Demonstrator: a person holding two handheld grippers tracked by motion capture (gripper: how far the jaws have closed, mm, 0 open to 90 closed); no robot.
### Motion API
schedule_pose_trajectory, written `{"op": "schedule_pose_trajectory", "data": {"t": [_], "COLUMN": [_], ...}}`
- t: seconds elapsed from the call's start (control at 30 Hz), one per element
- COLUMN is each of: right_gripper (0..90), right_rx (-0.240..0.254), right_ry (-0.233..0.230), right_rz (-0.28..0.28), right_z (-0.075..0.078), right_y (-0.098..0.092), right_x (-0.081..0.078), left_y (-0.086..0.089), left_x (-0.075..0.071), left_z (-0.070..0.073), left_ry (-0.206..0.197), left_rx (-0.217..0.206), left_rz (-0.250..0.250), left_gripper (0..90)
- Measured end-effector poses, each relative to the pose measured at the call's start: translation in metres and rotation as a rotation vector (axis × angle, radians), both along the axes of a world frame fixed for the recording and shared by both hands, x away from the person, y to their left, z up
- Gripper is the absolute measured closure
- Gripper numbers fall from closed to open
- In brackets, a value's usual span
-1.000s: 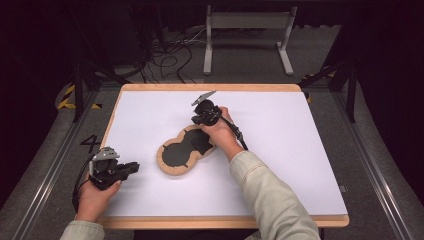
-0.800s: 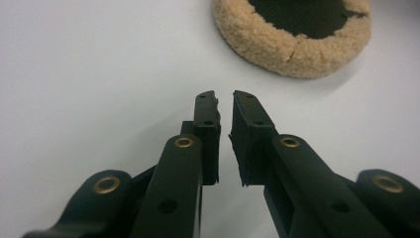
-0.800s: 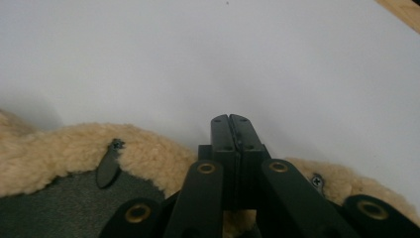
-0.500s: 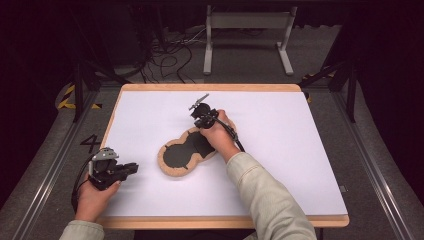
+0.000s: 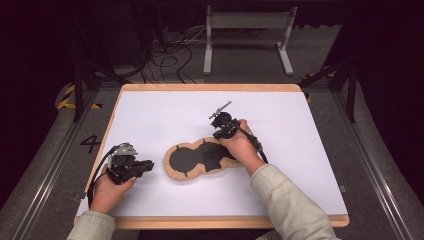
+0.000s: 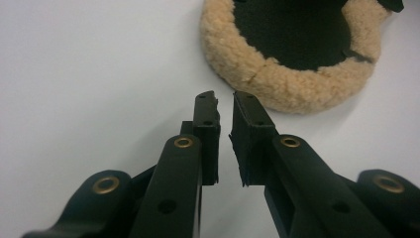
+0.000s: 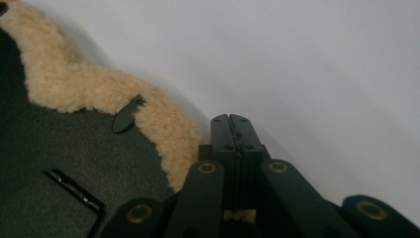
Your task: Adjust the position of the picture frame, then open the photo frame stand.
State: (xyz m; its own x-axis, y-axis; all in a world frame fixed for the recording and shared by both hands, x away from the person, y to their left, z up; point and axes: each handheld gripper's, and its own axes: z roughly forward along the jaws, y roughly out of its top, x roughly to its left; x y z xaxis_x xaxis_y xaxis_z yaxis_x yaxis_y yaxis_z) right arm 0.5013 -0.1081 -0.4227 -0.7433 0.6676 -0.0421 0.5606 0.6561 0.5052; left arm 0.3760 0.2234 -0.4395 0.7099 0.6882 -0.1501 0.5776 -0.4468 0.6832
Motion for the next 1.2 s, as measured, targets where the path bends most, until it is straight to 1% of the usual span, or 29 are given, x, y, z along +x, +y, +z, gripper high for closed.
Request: {"op": "schedule_pose_trajectory", "data": {"t": [0.07, 0.2, 0.3, 0.33, 0.37, 0.4, 0.47, 0.53, 0.6, 0.63, 0.7, 0.73, 0.8, 0.93, 1.0, 1.07, 1.1, 1.13, 1.17, 1.2], "right_gripper": [90.0, 90.0, 90.0, 90.0, 90.0, 90.0, 89.9, 87.6, 87.0, 87.0, 87.9, 88.2, 88.2, 87.9, 87.6, 86.9, 86.9, 86.7, 84.5, 84.4], "right_rx": [0.0, 0.0, 0.012, 0.016, 0.016, 0.02, 0.047, 0.071, 0.09, 0.096, 0.127, 0.134, 0.167, 0.216, 0.241, 0.252, 0.252, 0.251, 0.207, 0.174], "right_ry": [0.009, 0.022, 0.035, 0.034, 0.034, 0.028, 0.005, -0.036, -0.086, -0.092, -0.102, -0.103, -0.115, -0.133, -0.141, -0.144, -0.144, -0.15, -0.143, -0.139], "right_rz": [-0.004, 0.001, -0.007, -0.007, -0.007, -0.005, -0.017, -0.026, -0.001, 0.009, 0.037, 0.046, 0.076, 0.121, 0.143, 0.157, 0.157, 0.167, 0.175, 0.189], "right_z": [0.0, 0.001, 0.001, 0.001, 0.001, 0.002, 0.006, 0.013, 0.021, 0.024, 0.03, 0.032, 0.036, 0.039, 0.039, 0.039, 0.039, 0.039, 0.04, 0.042], "right_y": [-0.006, -0.016, -0.023, -0.025, -0.025, -0.027, -0.033, -0.04, -0.045, -0.048, -0.053, -0.054, -0.058, -0.06, -0.062, -0.062, -0.062, -0.063, -0.061, -0.061], "right_x": [-0.007, -0.021, -0.031, -0.034, -0.034, -0.037, -0.043, -0.049, -0.059, -0.064, -0.076, -0.082, -0.094, -0.114, -0.123, -0.131, -0.131, -0.135, -0.138, -0.14], "left_y": [-0.005, -0.01, -0.012, -0.012, -0.013, -0.013, -0.015, -0.017, -0.02, -0.021, -0.022, -0.022, -0.021, -0.021, -0.021, -0.021, -0.021, -0.02, -0.02, -0.02], "left_x": [-0.002, -0.004, -0.004, -0.003, -0.003, -0.001, 0.001, 0.003, 0.004, 0.004, 0.006, 0.006, 0.006, 0.005, 0.005, 0.005, 0.005, 0.006, 0.005, 0.005], "left_z": [0.0, -0.001, -0.001, -0.001, 0.0, 0.001, 0.003, 0.005, 0.007, 0.008, 0.01, 0.011, 0.013, 0.014, 0.014, 0.014, 0.014, 0.014, 0.014, 0.014], "left_ry": [0.002, 0.008, 0.01, 0.003, 0.0, 0.006, -0.002, -0.013, -0.024, -0.023, -0.035, -0.041, -0.051, -0.061, -0.07, -0.071, -0.071, -0.068, -0.065, -0.066], "left_rx": [0.004, 0.005, 0.0, 0.005, 0.0, -0.004, -0.014, -0.029, -0.034, -0.041, -0.065, -0.079, -0.09, -0.086, -0.082, -0.082, -0.082, -0.083, -0.088, -0.084], "left_rz": [-0.027, -0.06, -0.066, -0.071, -0.069, -0.074, -0.073, -0.083, -0.088, -0.087, -0.079, -0.071, -0.059, -0.042, -0.046, -0.045, -0.045, -0.045, -0.042, -0.042], "left_gripper": [81.0, 81.1, 81.1, 81.2, 81.2, 81.2, 80.8, 80.0, 79.1, 78.3, 77.9, 77.9, 78.6, 78.7, 78.5, 78.0, 77.7, 77.7, 77.3, 76.9]}}
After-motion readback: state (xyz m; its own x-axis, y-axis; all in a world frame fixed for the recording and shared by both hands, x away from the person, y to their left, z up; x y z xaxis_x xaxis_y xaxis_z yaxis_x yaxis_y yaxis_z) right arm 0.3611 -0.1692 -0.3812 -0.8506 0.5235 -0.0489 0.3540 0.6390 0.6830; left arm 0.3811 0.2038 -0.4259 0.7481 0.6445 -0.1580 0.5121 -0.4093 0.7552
